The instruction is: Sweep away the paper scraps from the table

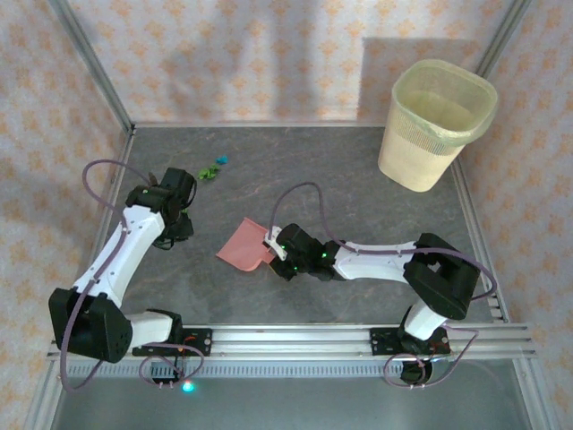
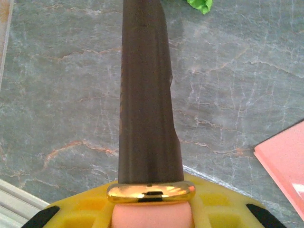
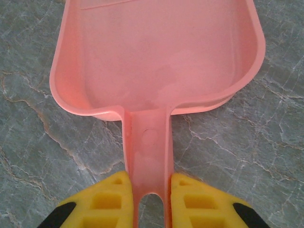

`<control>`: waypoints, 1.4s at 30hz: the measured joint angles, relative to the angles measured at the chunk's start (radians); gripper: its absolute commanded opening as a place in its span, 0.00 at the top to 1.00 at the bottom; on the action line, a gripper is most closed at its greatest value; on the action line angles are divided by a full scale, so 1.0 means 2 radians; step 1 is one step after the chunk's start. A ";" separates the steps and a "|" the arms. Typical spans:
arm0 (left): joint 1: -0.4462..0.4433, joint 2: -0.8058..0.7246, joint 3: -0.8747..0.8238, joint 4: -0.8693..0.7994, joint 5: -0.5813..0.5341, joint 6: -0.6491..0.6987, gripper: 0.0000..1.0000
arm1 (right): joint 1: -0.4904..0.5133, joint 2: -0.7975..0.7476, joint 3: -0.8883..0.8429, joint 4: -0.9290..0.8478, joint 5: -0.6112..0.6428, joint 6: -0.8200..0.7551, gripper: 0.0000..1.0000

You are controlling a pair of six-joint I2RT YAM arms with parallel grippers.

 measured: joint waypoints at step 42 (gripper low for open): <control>-0.251 0.100 0.125 -0.028 -0.037 -0.016 1.00 | -0.044 0.006 0.005 -0.009 0.020 0.024 1.00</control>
